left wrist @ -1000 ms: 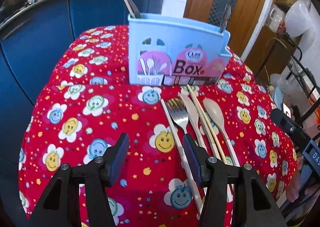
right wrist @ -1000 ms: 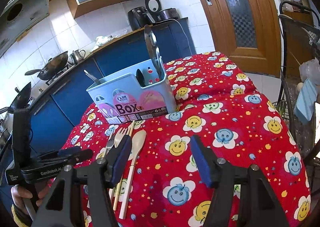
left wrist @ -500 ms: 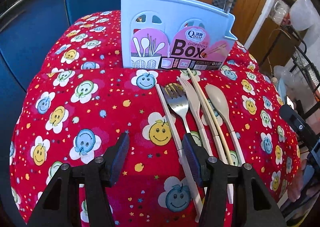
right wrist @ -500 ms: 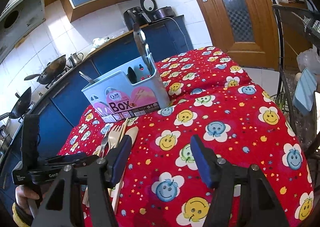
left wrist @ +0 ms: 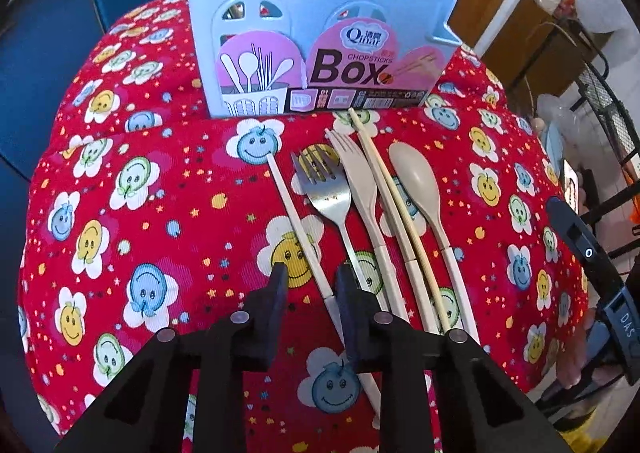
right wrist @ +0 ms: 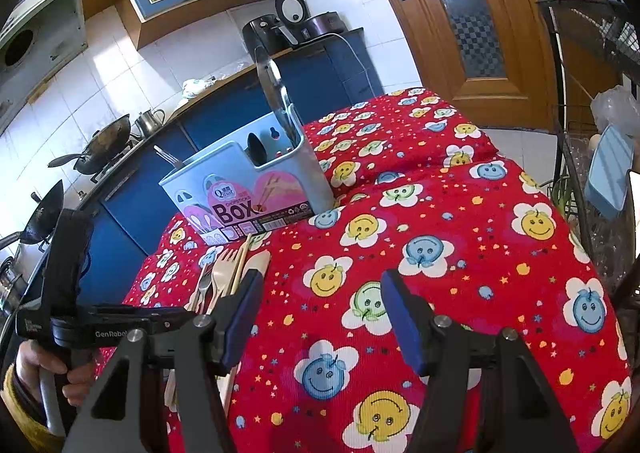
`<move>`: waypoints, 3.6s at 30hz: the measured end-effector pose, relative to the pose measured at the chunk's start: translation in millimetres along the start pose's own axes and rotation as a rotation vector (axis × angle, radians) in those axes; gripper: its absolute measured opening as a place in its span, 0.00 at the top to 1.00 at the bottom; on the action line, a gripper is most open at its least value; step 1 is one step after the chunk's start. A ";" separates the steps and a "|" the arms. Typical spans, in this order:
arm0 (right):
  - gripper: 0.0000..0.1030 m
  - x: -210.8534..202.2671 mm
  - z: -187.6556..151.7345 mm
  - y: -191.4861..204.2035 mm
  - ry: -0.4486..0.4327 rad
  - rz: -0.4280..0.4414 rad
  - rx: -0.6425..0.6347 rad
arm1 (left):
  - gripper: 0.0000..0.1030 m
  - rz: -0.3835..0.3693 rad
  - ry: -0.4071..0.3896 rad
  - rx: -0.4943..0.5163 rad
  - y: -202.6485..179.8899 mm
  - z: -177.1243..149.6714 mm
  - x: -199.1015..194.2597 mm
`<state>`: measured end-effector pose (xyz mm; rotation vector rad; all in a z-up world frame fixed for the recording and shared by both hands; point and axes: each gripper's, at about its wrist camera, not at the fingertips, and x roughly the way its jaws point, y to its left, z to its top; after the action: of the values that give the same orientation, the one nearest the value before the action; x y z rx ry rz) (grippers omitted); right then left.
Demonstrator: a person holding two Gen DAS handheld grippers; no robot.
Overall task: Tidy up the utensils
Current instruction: 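Move both tools back down to the utensils lying on the tablecloth, then grasp a wooden chopstick with the left tool while the right tool grasps the wooden spoon, then lift the chopstick and wooden spoon and carry both over the Box holder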
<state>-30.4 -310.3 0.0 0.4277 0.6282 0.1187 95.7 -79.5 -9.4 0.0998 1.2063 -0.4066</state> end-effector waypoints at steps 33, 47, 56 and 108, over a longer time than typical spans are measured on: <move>0.38 31.6 5.7 44.9 0.264 0.021 -0.118 | 0.95 -0.167 -0.305 -0.146 56.1 -35.5 -34.8; 0.79 80.0 6.1 85.1 0.559 -0.019 -0.263 | 0.95 -0.198 -0.419 -0.151 70.8 -41.4 -53.3; 0.86 99.1 5.6 97.8 0.652 -0.076 -0.327 | 0.95 -0.211 -0.437 -0.148 72.6 -42.7 -54.8; 0.92 18.4 87.6 92.1 -0.214 0.238 -0.243 | 0.95 -0.110 -0.947 -0.008 14.7 62.9 -127.2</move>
<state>38.2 -253.3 92.4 0.2730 0.3453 0.3672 119.3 -52.0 128.6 -0.1584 0.2783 -0.4666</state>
